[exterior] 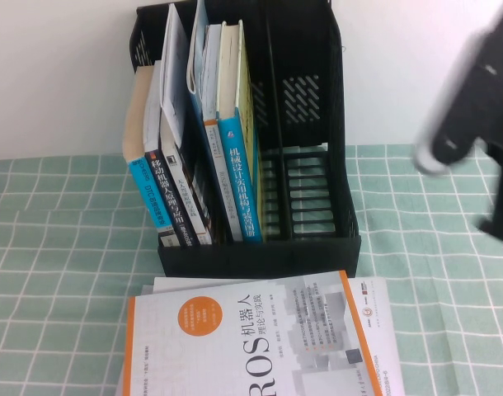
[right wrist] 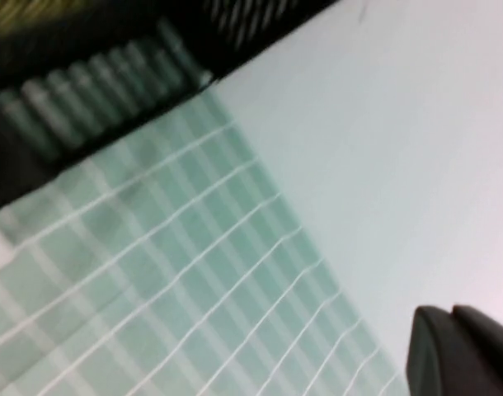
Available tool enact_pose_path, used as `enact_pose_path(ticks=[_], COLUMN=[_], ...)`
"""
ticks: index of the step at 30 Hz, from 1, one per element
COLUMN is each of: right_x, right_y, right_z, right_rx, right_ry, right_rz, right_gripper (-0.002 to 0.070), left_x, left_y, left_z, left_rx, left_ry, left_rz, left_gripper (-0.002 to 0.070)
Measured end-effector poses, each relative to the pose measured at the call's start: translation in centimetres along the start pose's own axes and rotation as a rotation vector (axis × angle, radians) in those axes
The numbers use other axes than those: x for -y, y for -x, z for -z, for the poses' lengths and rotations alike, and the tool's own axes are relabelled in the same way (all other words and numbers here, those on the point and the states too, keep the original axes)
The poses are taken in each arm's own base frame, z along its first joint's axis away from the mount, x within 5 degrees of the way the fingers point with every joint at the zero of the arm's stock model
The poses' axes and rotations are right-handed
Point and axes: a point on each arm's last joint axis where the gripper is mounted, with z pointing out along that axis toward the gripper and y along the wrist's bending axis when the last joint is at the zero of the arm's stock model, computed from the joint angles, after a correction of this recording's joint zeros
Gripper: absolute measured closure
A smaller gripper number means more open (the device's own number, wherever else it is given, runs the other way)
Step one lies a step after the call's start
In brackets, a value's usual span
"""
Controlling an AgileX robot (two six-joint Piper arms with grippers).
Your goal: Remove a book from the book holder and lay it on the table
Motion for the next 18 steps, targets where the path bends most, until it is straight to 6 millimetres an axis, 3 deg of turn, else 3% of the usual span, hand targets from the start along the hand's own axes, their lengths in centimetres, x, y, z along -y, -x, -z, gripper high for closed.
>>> enact_pose_path(ticks=[3, 6, 11, 18], right_x=[-0.9, -1.8, -4.6, -8.9], right_y=[-2.4, -4.8, -7.8, -11.3], right_z=[1.7, 3.9, 6.8, 7.1], right_rx=[-0.129, -0.115, 0.126, 0.405], right_ry=[0.139, 0.222, 0.355, 0.379], right_rz=[-0.061, -0.128, -0.295, -0.442], right_gripper=[0.0677, 0.0677, 0.0678, 0.0678], left_x=[-0.2, -0.1, 0.1, 0.7], left_y=[-0.1, -0.1, -1.2, -2.5], left_z=[0.0, 0.0, -0.1, -0.1], left_rx=[-0.009, -0.011, -0.042, -0.083], left_ry=[0.022, 0.012, -0.002, -0.057], left_rz=[-0.040, -0.048, -0.044, -0.035], left_gripper=[0.0677, 0.0677, 0.0677, 0.0678])
